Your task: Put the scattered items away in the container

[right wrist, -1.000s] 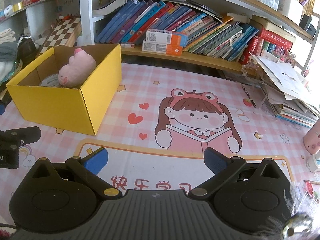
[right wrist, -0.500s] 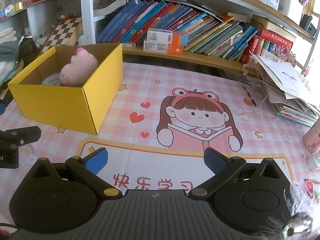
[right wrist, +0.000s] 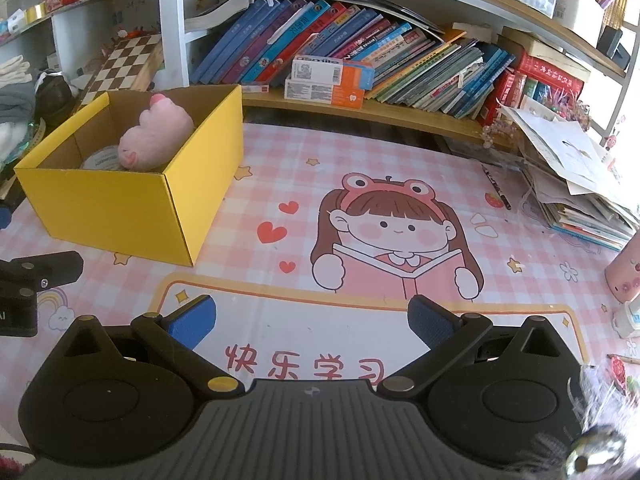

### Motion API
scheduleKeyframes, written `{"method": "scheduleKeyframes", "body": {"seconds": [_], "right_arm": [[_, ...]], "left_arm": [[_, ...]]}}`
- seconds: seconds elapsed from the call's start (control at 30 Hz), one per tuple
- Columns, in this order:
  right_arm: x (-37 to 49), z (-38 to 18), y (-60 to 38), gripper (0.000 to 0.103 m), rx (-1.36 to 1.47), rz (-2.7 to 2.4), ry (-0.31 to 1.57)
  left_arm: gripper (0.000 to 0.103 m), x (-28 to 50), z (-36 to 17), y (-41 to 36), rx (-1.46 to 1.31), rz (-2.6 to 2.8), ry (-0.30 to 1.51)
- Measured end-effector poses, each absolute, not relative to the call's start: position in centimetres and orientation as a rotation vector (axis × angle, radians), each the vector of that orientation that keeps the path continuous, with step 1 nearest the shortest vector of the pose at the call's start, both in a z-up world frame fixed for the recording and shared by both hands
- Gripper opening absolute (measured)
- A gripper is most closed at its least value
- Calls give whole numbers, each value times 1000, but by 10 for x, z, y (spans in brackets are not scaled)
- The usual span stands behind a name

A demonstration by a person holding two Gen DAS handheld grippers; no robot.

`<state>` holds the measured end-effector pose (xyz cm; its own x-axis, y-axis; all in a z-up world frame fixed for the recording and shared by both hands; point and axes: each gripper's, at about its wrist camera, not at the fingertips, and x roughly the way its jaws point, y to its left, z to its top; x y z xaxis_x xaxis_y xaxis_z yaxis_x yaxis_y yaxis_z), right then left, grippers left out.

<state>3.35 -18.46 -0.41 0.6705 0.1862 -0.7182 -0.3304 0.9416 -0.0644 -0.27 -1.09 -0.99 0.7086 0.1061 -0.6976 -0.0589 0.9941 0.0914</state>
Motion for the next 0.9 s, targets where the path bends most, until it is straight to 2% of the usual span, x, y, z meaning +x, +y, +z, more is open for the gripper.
{"method": "scheduleKeyframes", "body": {"seconds": [0.9], "right_arm": [[37, -7, -179, 103, -199, 298, 801]], "left_arm": [[103, 1, -11, -8, 25, 45, 783]]}}
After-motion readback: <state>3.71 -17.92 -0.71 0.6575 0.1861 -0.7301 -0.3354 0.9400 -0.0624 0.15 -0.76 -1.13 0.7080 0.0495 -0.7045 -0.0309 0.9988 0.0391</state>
